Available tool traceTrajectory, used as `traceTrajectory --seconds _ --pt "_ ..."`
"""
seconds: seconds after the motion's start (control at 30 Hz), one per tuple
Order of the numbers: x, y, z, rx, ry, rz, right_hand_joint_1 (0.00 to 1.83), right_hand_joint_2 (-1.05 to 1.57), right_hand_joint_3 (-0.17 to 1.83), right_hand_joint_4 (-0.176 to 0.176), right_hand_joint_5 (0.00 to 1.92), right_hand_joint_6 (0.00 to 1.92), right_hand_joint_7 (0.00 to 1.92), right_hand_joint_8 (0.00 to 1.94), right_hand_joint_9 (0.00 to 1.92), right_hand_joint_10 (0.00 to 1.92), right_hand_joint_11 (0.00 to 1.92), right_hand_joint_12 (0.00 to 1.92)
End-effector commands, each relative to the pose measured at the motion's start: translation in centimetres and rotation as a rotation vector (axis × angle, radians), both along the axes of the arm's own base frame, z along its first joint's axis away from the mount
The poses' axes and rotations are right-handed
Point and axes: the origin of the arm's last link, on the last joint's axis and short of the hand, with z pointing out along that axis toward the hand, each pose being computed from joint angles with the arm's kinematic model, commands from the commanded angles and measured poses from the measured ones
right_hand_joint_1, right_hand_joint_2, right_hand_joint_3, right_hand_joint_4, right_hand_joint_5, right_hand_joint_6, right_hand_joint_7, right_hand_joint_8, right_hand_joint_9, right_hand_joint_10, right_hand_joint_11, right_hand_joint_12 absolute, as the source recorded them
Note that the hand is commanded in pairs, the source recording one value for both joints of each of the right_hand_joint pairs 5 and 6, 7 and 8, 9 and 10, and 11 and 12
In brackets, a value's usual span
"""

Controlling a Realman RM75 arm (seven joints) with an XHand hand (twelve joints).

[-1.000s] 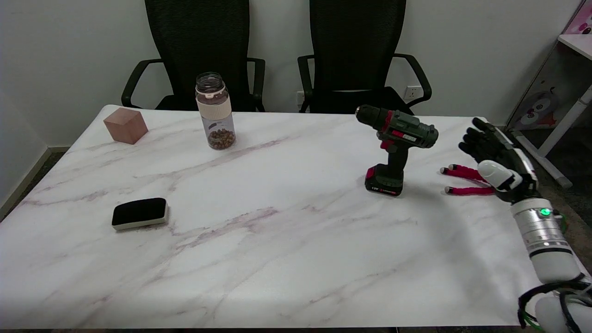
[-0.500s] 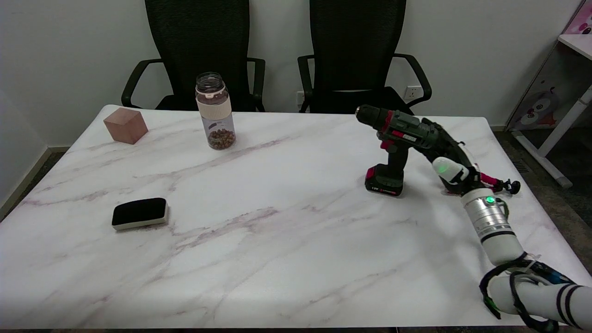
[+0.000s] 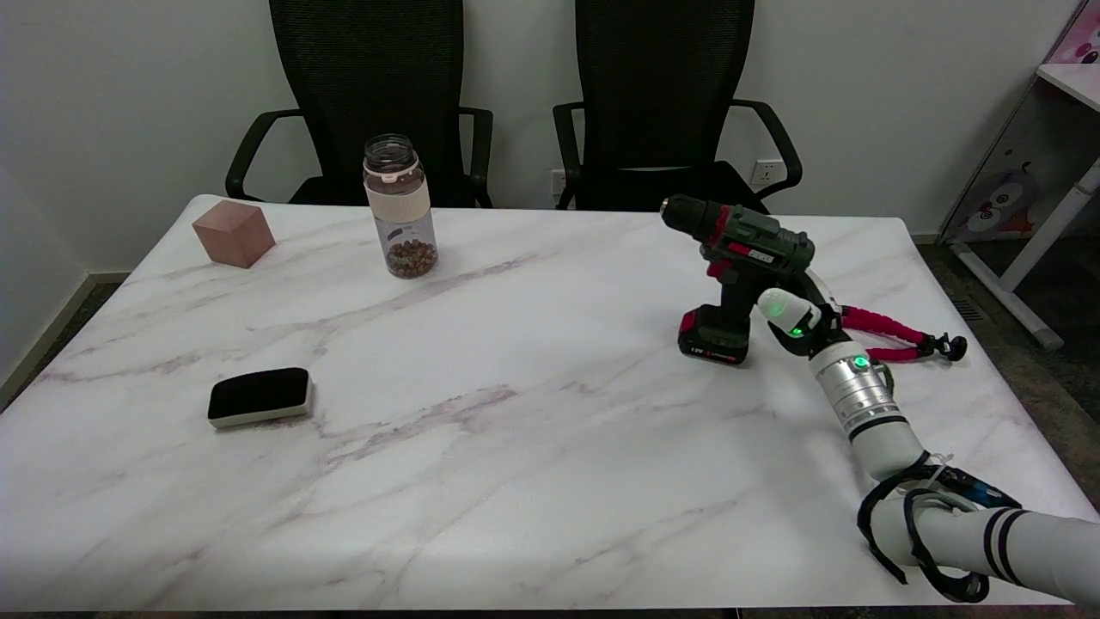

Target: Pick up the power screwdriver.

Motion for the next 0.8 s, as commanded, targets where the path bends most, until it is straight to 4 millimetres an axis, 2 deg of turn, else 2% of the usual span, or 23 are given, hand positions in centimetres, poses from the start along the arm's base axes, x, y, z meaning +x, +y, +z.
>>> traceTrajectory --seconds 0.03,0.47,0.6,0.8 --pt "-0.35 -1.79 -2.01 0.057 -0.013 -0.014 0.89 -0.35 0.64 0.154 0.36 0.36 0.36 0.36 0.34 0.34 0.35 0.35" --pt "-0.22 -2.07 -1.8 0.05 -0.01 -0.013 0.89 -0.33 0.61 0.169 0.38 0.38 0.38 0.38 0.35 0.35 0.36 0.36" --pt "-0.14 -2.08 -1.76 0.048 -0.01 -0.008 0.89 -0.29 0.58 0.173 0.41 0.41 0.41 0.41 0.43 0.43 0.44 0.44" --pt "-0.14 -1.99 -1.59 0.038 -0.016 -0.005 0.9 -0.23 0.59 0.176 0.46 0.46 0.46 0.46 0.54 0.54 0.65 0.65"
